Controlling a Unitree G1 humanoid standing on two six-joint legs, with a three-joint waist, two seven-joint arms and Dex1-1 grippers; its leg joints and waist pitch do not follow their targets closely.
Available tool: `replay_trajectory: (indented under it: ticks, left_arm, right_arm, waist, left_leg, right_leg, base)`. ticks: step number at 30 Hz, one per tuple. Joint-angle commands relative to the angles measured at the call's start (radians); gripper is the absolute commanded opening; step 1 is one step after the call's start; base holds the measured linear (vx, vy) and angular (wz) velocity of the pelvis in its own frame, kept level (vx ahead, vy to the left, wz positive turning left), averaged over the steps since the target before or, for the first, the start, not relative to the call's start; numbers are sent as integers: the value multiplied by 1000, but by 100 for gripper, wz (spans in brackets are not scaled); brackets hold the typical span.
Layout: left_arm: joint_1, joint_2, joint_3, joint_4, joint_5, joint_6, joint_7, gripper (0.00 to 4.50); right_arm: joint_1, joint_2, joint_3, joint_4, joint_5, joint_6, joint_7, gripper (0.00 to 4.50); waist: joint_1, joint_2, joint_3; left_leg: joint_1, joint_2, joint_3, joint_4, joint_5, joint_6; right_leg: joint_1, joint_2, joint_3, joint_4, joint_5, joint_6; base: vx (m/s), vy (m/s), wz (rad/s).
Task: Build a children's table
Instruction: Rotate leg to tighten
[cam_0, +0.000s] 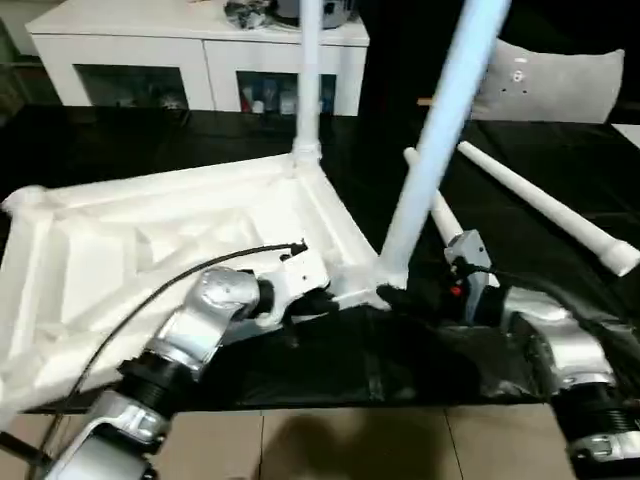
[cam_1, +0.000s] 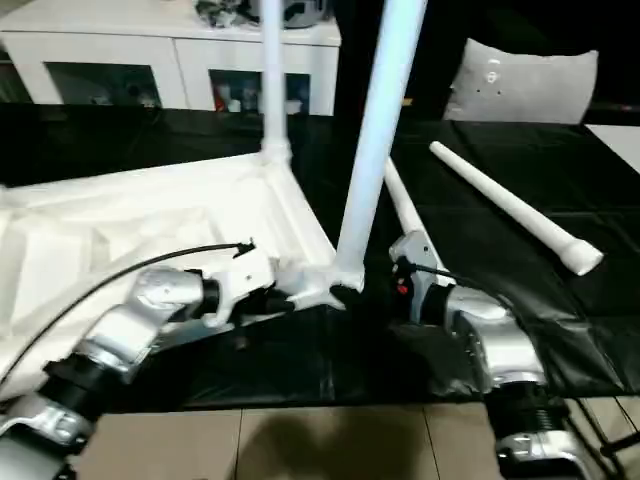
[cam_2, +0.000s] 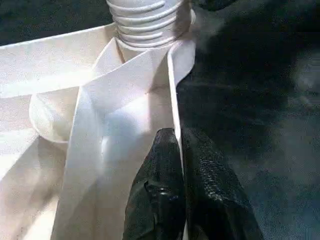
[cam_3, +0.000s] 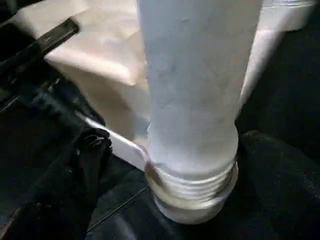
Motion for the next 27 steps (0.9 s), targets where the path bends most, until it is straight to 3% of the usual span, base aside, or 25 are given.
replay_trajectory:
  ticks: [1,3,9,17,27]
  left_arm:
    - [2,23,-73,23,24,-44,-86,0]
    - [-1,50,-89,24,13,-83,-154,0]
    - [-5,73,-91,28,-6,-116,-228,0]
    - [-7,77,-88,37,-19,-130,-265,0]
    - [14,65,-68,19,-35,-70,-238,0]
  right_arm:
    - [-5,-16,24,-21,14,26,58,429]
    - [-11,-32,38,-23,15,31,116,410]
    - [-26,-50,64,-19,29,71,181,353]
    - [-20,-54,83,-32,36,110,236,288]
    - [22,-34,97,-69,54,151,229,270]
  waist:
    - [3,-3,-57]
    - [13,1,-57]
    - [26,0,-56]
    - [29,-3,-57]
    - [32,-3,-57]
  left_leg:
    - [-3,40,3,-61,-209,94]
    - [4,44,5,-62,-227,78]
    - [8,46,7,-65,-256,51]
    - [3,47,9,-63,-234,48]
    - [4,48,10,-63,-224,47]
  right_leg:
    - [56,-57,44,-63,-278,-190]
    - [54,-57,46,-61,-274,-198]
    - [55,-58,46,-58,-280,-198]
    - [57,-61,45,-58,-301,-184]
    - [57,-61,45,-57,-299,-181]
  base:
    - [0,0,0]
    - [0,0,0]
    - [0,0,0]
    - [0,0,0]
    - [0,0,0]
